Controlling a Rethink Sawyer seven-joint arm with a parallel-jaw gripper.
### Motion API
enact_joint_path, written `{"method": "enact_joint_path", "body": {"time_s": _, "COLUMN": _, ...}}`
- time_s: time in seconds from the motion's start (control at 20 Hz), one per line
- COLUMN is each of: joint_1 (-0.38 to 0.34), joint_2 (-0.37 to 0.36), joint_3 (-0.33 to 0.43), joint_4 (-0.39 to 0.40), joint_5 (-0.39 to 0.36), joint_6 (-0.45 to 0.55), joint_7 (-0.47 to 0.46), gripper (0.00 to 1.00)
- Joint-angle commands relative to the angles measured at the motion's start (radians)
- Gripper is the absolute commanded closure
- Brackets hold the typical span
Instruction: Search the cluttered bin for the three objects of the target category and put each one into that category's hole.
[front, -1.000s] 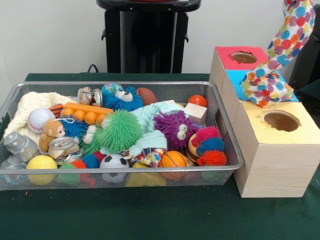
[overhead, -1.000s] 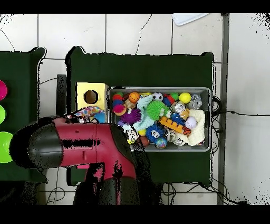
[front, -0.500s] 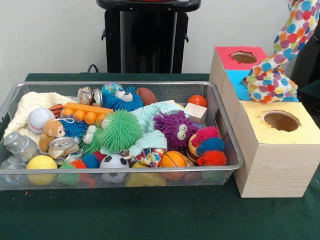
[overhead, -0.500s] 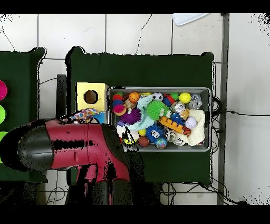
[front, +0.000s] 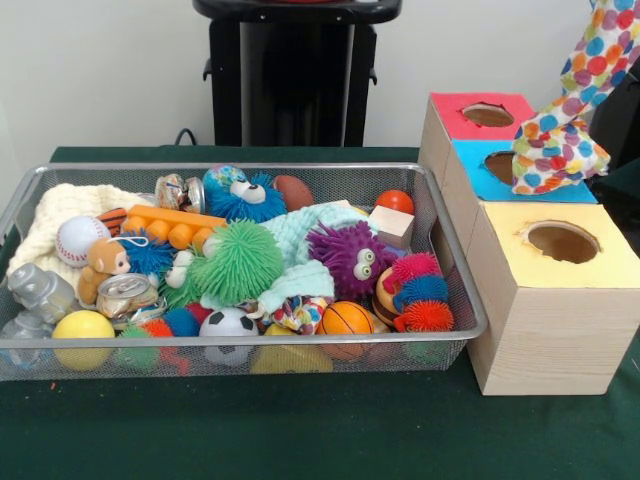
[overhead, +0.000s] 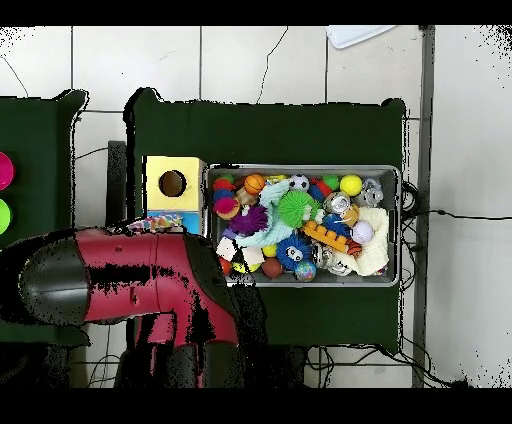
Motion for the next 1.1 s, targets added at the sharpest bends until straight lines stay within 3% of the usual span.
{"method": "enact_joint_path", "body": {"time_s": 0.05, "joint_1": 0.000, "joint_2": 0.027, "joint_3": -0.004, "joint_4": -0.037, "joint_5": 0.029, "joint_6": 0.125, "joint_7": 0.292, "gripper": 1.00}}
{"method": "enact_joint_path", "body": {"time_s": 0.2, "joint_1": 0.000, "joint_2": 0.041, "joint_3": 0.000, "joint_4": -0.071, "joint_5": 0.028, "joint_6": 0.141, "joint_7": 0.297, "gripper": 1.00}}
{"method": "enact_joint_path", "body": {"time_s": 0.3, "joint_1": -0.002, "joint_2": 0.031, "joint_3": -0.003, "joint_4": -0.044, "joint_5": 0.033, "joint_6": 0.121, "joint_7": 0.281, "gripper": 1.00}}
{"method": "enact_joint_path", "body": {"time_s": 1.1, "joint_1": -0.029, "joint_2": 0.076, "joint_3": 0.013, "joint_4": -0.080, "joint_5": 0.033, "joint_6": 0.074, "joint_7": 0.204, "gripper": 1.00}}
